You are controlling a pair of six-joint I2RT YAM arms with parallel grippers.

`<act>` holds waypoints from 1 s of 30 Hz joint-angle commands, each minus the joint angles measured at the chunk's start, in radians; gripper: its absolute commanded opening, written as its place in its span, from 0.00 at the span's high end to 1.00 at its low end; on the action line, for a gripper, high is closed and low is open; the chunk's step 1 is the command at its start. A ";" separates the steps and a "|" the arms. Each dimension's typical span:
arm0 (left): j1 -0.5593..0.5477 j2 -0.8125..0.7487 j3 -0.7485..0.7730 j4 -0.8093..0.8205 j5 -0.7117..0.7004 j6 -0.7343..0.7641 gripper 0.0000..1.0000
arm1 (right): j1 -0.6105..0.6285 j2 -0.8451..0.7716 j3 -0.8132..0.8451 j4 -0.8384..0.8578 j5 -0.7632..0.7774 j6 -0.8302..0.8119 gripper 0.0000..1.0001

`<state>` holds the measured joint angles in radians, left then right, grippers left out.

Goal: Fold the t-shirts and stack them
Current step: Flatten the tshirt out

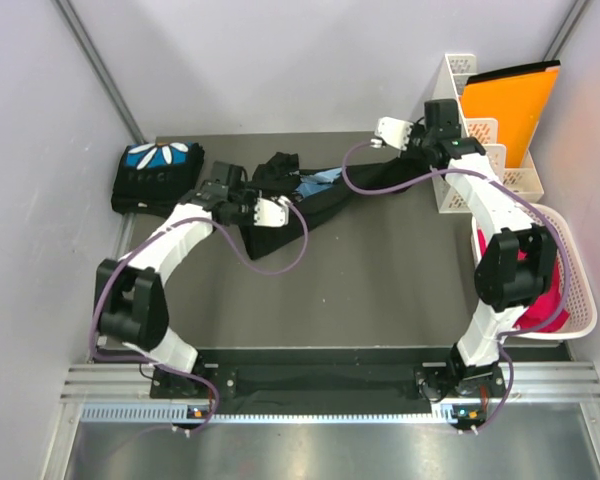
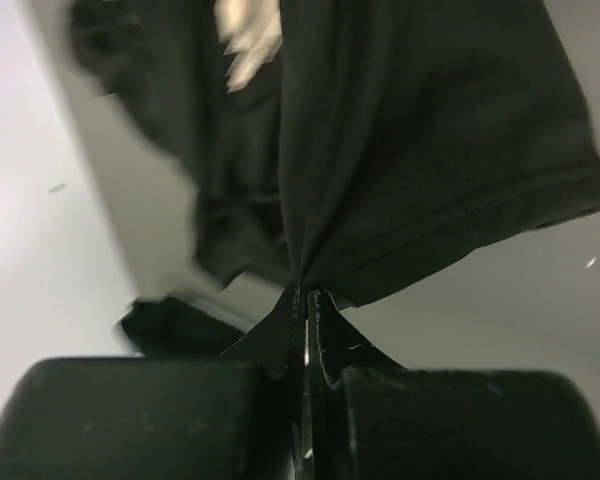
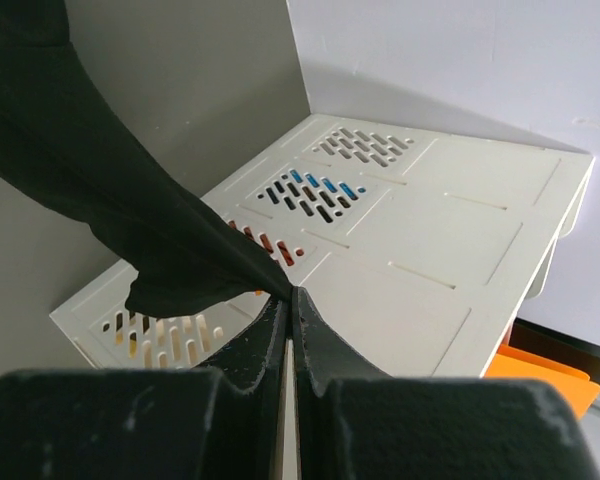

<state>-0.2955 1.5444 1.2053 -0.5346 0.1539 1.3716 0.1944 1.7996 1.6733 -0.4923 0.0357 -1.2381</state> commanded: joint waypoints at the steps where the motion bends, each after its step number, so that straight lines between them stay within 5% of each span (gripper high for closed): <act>1: -0.002 0.065 -0.052 0.062 0.030 0.026 1.00 | 0.020 -0.048 0.003 0.014 -0.014 0.000 1.00; 5: -0.004 0.115 -0.107 0.258 -0.057 0.018 1.00 | 0.020 -0.052 -0.009 0.014 -0.007 0.005 1.00; 11: -0.005 0.190 -0.070 0.257 -0.125 0.001 1.00 | 0.020 -0.054 -0.034 0.021 -0.002 0.011 1.00; 14: -0.017 0.206 -0.059 0.268 -0.145 -0.023 0.75 | 0.022 -0.048 -0.032 0.023 0.001 0.015 1.00; 17: -0.017 0.203 -0.065 0.300 -0.212 -0.037 0.73 | 0.025 -0.042 -0.029 0.021 0.001 0.022 1.00; 18: -0.017 0.206 -0.069 0.311 -0.224 -0.040 0.66 | 0.027 -0.042 -0.030 0.021 0.001 0.022 1.00; 19: -0.017 0.204 -0.069 0.330 -0.252 -0.054 0.48 | 0.028 -0.039 -0.030 0.021 0.001 0.022 1.00; 25: -0.016 0.161 -0.010 0.302 -0.246 -0.144 0.41 | 0.033 -0.034 -0.037 0.015 0.000 0.022 1.00; 30: -0.016 0.100 0.111 0.080 -0.094 -0.230 0.43 | 0.034 -0.029 -0.038 0.014 0.001 0.026 1.00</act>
<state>-0.3103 1.7382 1.1980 -0.3141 -0.0658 1.2400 0.2153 1.7981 1.6398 -0.5030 0.0368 -1.2266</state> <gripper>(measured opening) 0.577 0.007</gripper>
